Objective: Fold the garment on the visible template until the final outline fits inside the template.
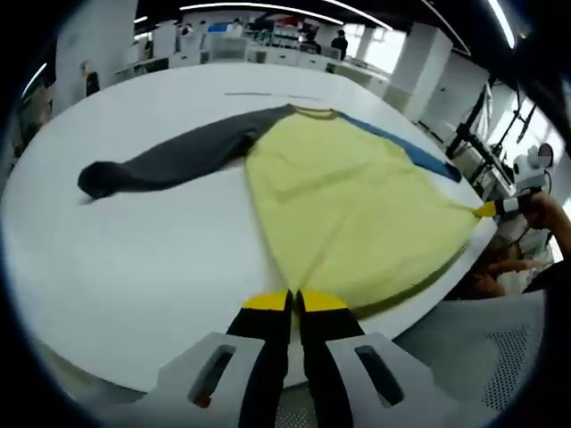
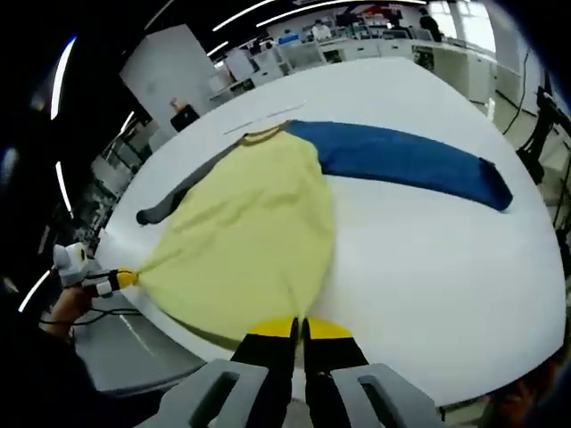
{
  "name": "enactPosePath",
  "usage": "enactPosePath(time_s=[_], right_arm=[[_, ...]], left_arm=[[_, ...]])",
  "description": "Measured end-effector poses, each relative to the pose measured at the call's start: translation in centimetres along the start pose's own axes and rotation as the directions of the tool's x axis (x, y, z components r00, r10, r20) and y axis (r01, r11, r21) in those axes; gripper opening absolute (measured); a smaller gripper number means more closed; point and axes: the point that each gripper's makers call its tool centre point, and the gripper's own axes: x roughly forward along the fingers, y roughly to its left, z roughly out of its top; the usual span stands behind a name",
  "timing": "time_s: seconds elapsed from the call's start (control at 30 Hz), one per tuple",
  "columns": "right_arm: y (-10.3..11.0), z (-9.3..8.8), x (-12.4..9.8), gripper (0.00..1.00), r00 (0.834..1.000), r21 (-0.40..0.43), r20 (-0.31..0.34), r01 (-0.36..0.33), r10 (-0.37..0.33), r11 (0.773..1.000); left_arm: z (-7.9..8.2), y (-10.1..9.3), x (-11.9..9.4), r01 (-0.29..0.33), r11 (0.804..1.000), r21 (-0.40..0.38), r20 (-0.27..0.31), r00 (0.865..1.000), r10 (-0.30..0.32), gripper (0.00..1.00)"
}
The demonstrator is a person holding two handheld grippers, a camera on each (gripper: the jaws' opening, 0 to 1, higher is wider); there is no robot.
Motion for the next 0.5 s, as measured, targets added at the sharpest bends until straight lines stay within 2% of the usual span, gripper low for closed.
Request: enactPosePath(time_s=[0.03, 0.13, 0.27, 0.5], right_arm=[[-0.1, -0.1, 0.3, 0.0, 1.0, -0.001, -0.004, 0.004, -0.004, 1.0], [-0.6, -1.6, 1.1, 0.0, 0.998, -0.003, -0.053, 0.029, -0.029, 1.0], [-1.3, -3.5, 2.4, 0.0, 0.994, -0.03, -0.09, 0.056, -0.058, 0.998], [-1.6, -4.0, 2.8, 0.0, 0.994, -0.043, -0.09, 0.064, -0.067, 0.997]], left_arm=[[0.0, 0.0, 0.2, -0.005, 1.0, 0.009, 0.003, 1.0, 0.005, 0.0], [-1.5, 0.1, 1.0, -0.009, 1.0, 0.015, -0.057, 0.998, 0.01, 0.0], [-2.7, 0.3, 1.6, -0.022, 1.0, 0.016, -0.076, 0.997, 0.023, 0.0], [-3.3, 0.5, 1.8, -0.03, 0.998, 0.059, -0.076, 0.997, 0.035, 0.01]])
